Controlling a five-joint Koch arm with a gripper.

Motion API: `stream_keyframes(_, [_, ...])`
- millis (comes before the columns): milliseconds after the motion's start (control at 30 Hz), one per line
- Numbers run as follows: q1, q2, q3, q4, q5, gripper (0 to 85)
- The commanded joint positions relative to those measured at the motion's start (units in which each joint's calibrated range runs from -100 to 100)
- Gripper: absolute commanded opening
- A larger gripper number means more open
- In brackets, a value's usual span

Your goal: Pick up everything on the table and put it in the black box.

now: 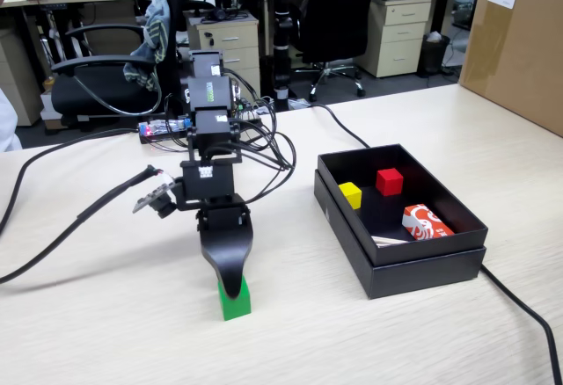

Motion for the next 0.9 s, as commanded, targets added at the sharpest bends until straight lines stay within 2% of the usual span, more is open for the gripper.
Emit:
stream_keyframes(0, [0.0,-0.8,7.2,-2.1,-1.0,44.8])
stream_keyframes(133, [0.2,0.8,8.8,-5.7,-1.0,41.5])
stream_keyframes(300, [0.3,2.6,10.3,-8.5,-1.1,31.0])
stream_keyframes(600, [0.2,3.1,10.3,-11.8,-1.1,29.4])
stream_keyframes(667, [0.1,3.0,10.8,-11.9,-0.8,14.0])
stream_keyframes(767, [0.0,1.6,11.0,-11.9,-0.6,0.9])
stream_keyframes(867, [-0.1,-6.3,9.1,-13.1,-0.4,0.9])
